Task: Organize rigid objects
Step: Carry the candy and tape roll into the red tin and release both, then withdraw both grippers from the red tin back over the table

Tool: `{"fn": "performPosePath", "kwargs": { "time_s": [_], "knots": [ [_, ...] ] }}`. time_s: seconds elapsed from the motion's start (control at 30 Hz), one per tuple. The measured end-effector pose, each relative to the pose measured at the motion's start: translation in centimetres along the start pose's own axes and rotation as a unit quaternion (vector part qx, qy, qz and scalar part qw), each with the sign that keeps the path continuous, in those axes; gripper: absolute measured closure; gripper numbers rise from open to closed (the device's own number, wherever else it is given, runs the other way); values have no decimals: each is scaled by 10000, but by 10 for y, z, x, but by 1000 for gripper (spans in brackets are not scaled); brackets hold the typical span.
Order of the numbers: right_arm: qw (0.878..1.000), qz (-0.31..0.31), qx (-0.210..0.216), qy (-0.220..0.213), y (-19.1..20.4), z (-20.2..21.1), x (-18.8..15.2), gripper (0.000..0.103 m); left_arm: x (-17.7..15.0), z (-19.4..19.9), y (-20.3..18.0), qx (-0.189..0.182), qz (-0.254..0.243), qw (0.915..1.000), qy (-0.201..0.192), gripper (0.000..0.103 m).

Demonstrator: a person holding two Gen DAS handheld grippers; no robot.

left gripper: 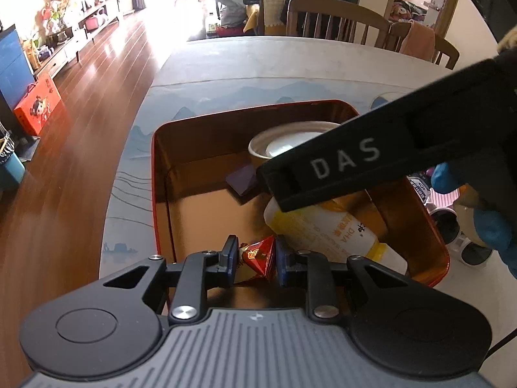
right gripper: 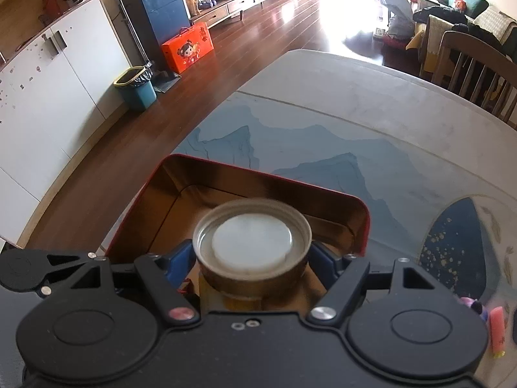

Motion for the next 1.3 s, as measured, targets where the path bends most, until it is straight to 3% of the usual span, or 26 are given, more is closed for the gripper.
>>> {"fn": "performPosePath", "kwargs": {
  "time_s": [0.33,0.83,1.0,1.17,1.3],
  "knots": [
    [9994,-315,115,127,-4,-3,2,28,1,-1,-4,180,-172,9997,16,80],
    [9983,-411,289,-291,1,50,5,19,-2,7,-6,-5,92,9998,163,71],
    [9968,-541,348,-468,-9,72,-4,19,-3,14,-6,5,221,9997,85,46],
    [9950,-676,327,-658,-18,94,-12,18,-3,26,-10,-36,335,9994,-15,45],
    [9926,-763,287,-895,-29,118,-19,13,0,42,-19,-75,415,9989,-193,36]
  ]
}}
Point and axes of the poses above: each gripper's, at about its wrist camera, not at the fingertips, and z roughly against the way its jaws point, y to its left, x to its top, the point moved 10 cm from there along -z, roughly the way its jaws point, and after that the axes turned 2 degrees about x, right-handed, at the moved point
